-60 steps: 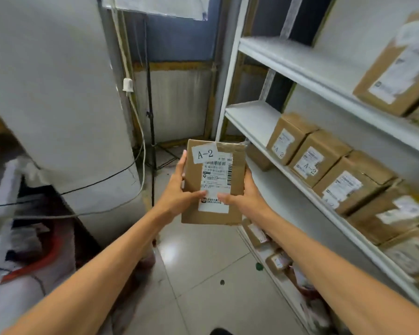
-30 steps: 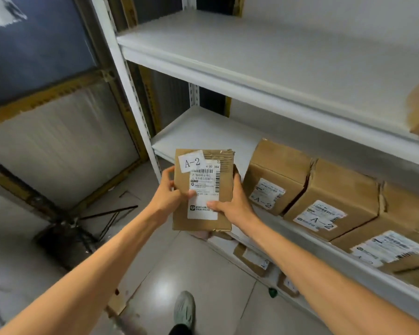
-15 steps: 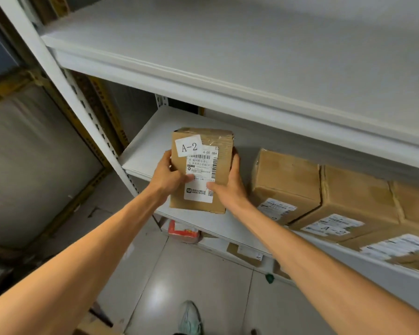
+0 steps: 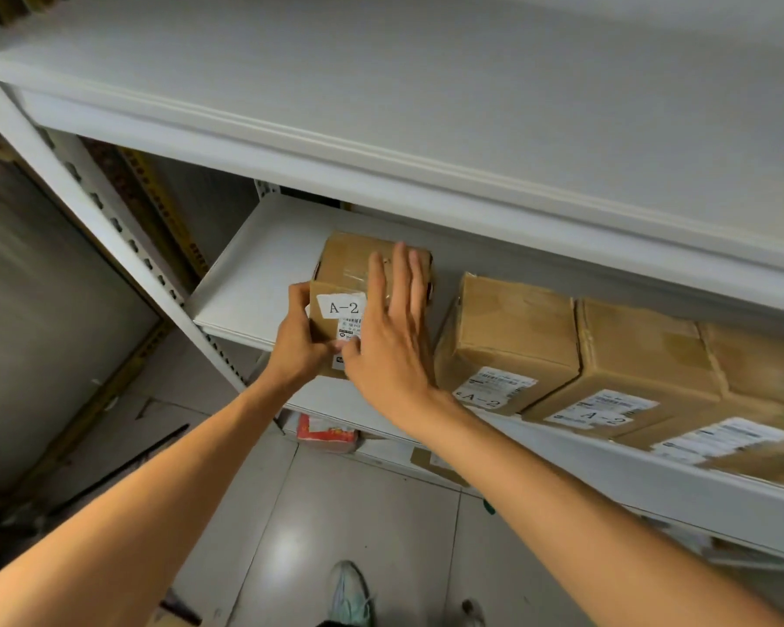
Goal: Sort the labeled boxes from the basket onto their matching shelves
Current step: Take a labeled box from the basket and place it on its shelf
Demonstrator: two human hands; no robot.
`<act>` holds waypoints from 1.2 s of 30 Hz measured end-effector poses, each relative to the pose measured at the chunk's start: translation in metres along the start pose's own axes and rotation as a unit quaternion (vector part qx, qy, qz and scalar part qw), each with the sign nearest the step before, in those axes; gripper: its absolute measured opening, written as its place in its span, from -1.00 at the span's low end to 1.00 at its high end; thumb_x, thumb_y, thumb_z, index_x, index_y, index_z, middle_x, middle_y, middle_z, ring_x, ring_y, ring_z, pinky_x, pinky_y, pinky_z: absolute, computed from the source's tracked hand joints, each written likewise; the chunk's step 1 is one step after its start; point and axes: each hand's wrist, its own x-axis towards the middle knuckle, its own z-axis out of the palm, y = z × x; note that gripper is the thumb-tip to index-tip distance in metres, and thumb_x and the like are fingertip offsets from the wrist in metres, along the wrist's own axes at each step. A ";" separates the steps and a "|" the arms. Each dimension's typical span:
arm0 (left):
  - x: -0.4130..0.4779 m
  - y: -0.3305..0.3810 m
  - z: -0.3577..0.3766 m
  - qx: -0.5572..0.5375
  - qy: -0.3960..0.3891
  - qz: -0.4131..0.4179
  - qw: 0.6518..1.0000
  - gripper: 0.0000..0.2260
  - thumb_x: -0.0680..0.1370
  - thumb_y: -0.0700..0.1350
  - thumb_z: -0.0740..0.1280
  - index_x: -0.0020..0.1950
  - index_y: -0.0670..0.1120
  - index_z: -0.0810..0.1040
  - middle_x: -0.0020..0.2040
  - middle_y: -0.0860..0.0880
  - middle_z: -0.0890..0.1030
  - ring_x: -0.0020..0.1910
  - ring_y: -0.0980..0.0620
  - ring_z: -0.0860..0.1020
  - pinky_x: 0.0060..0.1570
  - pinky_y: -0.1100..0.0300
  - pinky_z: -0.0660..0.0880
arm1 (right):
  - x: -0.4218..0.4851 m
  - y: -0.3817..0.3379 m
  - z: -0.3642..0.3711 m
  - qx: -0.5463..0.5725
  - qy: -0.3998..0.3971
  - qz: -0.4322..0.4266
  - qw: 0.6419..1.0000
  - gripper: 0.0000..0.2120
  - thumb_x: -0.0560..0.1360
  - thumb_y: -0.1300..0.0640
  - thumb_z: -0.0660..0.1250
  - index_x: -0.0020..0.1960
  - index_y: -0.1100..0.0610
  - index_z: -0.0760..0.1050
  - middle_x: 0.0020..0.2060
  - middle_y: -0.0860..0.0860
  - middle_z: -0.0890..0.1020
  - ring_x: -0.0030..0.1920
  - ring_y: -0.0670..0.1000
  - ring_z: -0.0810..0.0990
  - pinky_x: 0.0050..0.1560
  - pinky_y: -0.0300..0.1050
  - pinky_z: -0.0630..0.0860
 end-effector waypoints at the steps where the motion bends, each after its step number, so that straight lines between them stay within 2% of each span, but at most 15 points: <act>1: 0.000 -0.003 0.000 0.015 -0.002 0.007 1.000 -0.39 0.33 -0.46 0.44 0.19 -0.05 0.23 -0.06 0.16 0.52 -0.18 0.36 0.56 -0.30 0.50 0.47 | 0.000 -0.003 -0.001 -0.064 -0.025 -0.036 0.997 -0.10 0.44 0.19 0.40 0.56 0.21 -0.12 0.55 0.21 -0.12 0.54 0.17 -0.20 0.53 0.15 -0.11; 3: 0.000 -0.005 -0.002 0.040 -0.004 0.014 0.999 -0.39 0.32 -0.45 0.44 0.17 -0.06 0.22 -0.11 0.15 0.52 -0.21 0.36 0.56 -0.34 0.50 0.46 | 0.004 -0.001 -0.004 -0.130 -0.087 -0.056 0.986 -0.12 0.44 0.18 0.42 0.55 0.21 -0.07 0.54 0.25 -0.03 0.53 0.23 -0.08 0.52 0.12 -0.08; 5: 0.003 -0.003 -0.003 0.046 -0.015 0.007 0.999 -0.39 0.33 -0.43 0.47 0.18 -0.05 0.22 -0.08 0.18 0.52 -0.19 0.31 0.55 -0.33 0.51 0.46 | 0.007 0.009 -0.007 -0.151 -0.123 -0.053 0.979 -0.09 0.42 0.25 0.43 0.55 0.22 -0.10 0.53 0.26 -0.04 0.53 0.25 -0.06 0.52 0.13 -0.02; 10: 0.000 0.001 0.016 0.029 -0.017 -0.004 0.999 -0.39 0.33 -0.43 0.47 0.18 -0.05 0.21 -0.04 0.10 0.54 -0.13 0.19 0.55 -0.32 0.49 0.49 | -0.001 0.024 -0.011 -0.155 -0.119 -0.048 0.980 -0.08 0.40 0.31 0.41 0.55 0.20 -0.11 0.54 0.22 -0.04 0.54 0.23 -0.08 0.50 0.09 -0.12; 13: -0.005 0.010 0.024 0.014 -0.030 -0.034 0.999 -0.34 0.36 -0.40 0.46 0.31 -0.07 0.21 0.11 -0.04 0.53 0.00 0.01 0.53 -0.32 0.40 0.51 | -0.001 0.026 -0.018 -0.165 -0.127 -0.036 0.977 -0.11 0.41 0.28 0.41 0.54 0.21 -0.08 0.53 0.24 -0.01 0.53 0.26 -0.05 0.51 0.14 -0.08; 14: -0.006 0.014 0.023 0.006 -0.038 -0.049 0.998 -0.30 0.37 -0.39 0.46 0.37 -0.05 0.20 0.19 -0.07 0.51 0.07 -0.04 0.51 -0.23 0.34 0.53 | 0.000 0.024 -0.020 -0.170 -0.137 -0.037 0.975 -0.12 0.41 0.25 0.41 0.54 0.22 -0.07 0.53 0.25 0.01 0.52 0.27 -0.03 0.51 0.15 -0.03; 16: -0.014 0.019 0.014 -0.003 -0.039 -0.076 0.996 -0.20 0.35 -0.38 0.48 0.46 -0.02 0.18 0.34 -0.13 0.43 0.25 -0.14 0.44 0.08 0.05 0.54 | -0.001 0.015 -0.022 -0.172 -0.145 -0.061 0.972 -0.12 0.41 0.18 0.43 0.53 0.23 -0.04 0.51 0.24 0.07 0.50 0.29 0.03 0.49 0.16 0.08; 17: -0.020 0.021 0.007 0.009 -0.029 -0.091 0.995 -0.16 0.34 -0.36 0.50 0.48 -0.02 0.16 0.38 -0.15 0.40 0.31 -0.16 0.40 0.20 -0.07 0.49 | -0.002 0.008 -0.022 -0.179 -0.136 -0.099 0.969 -0.13 0.41 0.16 0.44 0.53 0.24 -0.02 0.49 0.24 0.13 0.48 0.26 0.10 0.46 0.13 0.16; 18: -0.029 0.022 0.000 0.026 -0.010 -0.111 0.993 -0.15 0.33 -0.34 0.51 0.49 -0.03 0.16 0.38 -0.16 0.40 0.33 -0.17 0.40 0.23 -0.13 0.46 | -0.004 0.000 -0.021 -0.186 -0.125 -0.150 0.963 -0.16 0.40 0.17 0.44 0.51 0.25 0.03 0.45 0.23 0.21 0.44 0.23 0.19 0.41 0.07 0.24; 20: -0.052 0.025 -0.021 0.067 0.046 -0.140 0.987 -0.27 0.34 -0.28 0.50 0.44 -0.06 0.27 0.29 -0.15 0.50 0.24 -0.13 0.50 0.16 -0.07 0.52 | -0.011 -0.017 -0.017 -0.173 -0.129 -0.249 0.944 -0.30 0.41 0.20 0.39 0.46 0.23 0.15 0.34 0.19 0.34 0.31 0.17 0.35 0.25 0.00 0.38; 23: -0.105 0.033 -0.054 0.189 0.150 -0.145 0.960 -0.51 0.36 -0.09 0.50 0.26 -0.05 0.50 0.09 -0.02 0.63 0.05 0.01 0.60 -0.02 0.11 0.55 | -0.027 -0.039 -0.015 -0.120 -0.231 -0.320 0.911 -0.53 0.47 0.16 0.33 0.33 0.18 0.29 0.22 0.16 0.45 0.20 0.18 0.45 0.07 0.04 0.44; 25: -0.154 0.040 -0.064 0.263 0.201 -0.175 0.927 -0.54 0.37 0.03 0.50 0.23 -0.02 0.52 0.07 0.03 0.62 0.03 0.04 0.60 0.00 0.08 0.55 | -0.041 -0.050 -0.014 -0.131 -0.300 -0.361 0.873 -0.62 0.48 0.08 0.35 0.23 0.16 0.35 0.13 0.14 0.51 0.15 0.19 0.51 -0.09 0.04 0.44; 27: -0.204 0.044 -0.064 0.310 0.213 -0.227 0.899 -0.56 0.38 0.06 0.47 0.22 0.02 0.52 0.10 0.05 0.61 0.08 0.02 0.58 0.05 0.06 0.54 | -0.056 -0.058 -0.012 -0.140 -0.333 -0.401 0.842 -0.65 0.47 0.03 0.36 0.17 0.15 0.36 0.08 0.13 0.54 0.09 0.19 0.54 -0.20 -0.01 0.34; 30: -0.279 0.052 -0.050 0.325 0.241 -0.299 0.864 -0.58 0.38 0.07 0.45 0.22 0.05 0.52 0.13 0.06 0.61 0.13 0.01 0.55 0.05 0.09 0.49 | -0.087 -0.076 -0.012 -0.129 -0.364 -0.452 0.804 -0.57 0.46 0.00 0.38 0.23 0.16 0.36 0.11 0.13 0.54 0.08 0.20 0.55 -0.18 -0.02 0.38; 36: -0.443 0.077 0.004 0.260 0.367 -0.409 0.794 -0.60 0.37 0.08 0.45 0.18 0.04 0.54 0.05 0.04 0.61 0.06 0.01 0.57 0.08 0.01 0.53 | -0.198 -0.117 -0.023 -0.065 -0.449 -0.578 0.679 -0.54 0.45 0.01 0.41 0.25 0.16 0.40 0.09 0.11 0.55 0.00 0.12 0.56 -0.04 0.04 0.56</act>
